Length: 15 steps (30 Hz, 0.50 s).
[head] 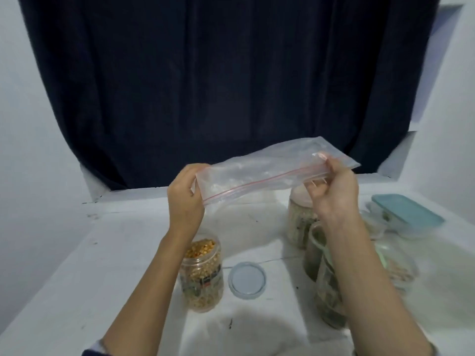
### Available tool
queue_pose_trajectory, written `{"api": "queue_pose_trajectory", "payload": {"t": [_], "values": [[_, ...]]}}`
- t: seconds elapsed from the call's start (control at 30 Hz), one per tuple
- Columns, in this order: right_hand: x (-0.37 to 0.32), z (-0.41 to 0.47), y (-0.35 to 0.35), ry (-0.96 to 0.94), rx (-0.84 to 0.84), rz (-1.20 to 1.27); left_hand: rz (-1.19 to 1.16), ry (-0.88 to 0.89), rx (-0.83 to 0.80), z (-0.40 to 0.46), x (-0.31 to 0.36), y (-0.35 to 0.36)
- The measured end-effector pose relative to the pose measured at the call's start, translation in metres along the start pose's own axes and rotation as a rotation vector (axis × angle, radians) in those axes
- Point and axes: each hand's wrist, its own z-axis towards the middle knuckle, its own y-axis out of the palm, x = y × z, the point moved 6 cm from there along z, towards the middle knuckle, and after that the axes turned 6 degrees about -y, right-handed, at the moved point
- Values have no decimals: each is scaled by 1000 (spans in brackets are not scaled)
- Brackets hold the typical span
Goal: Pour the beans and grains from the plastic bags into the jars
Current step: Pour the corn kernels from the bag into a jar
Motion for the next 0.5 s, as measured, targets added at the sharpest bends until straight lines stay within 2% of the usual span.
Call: {"api": "queue_pose_trajectory", "payload": {"t": [0.17, 0.4, 0.5], "values": [[-78, 18, -27, -285, -72, -188, -197, -57, -46, -1, 43, 63], [-197, 73, -72, -473, -179, -321, -306, -97, -28, -14, 106, 176], [-244, 96, -94, -553, -204, -388, -307, -126, -85, -21, 134, 226]]}}
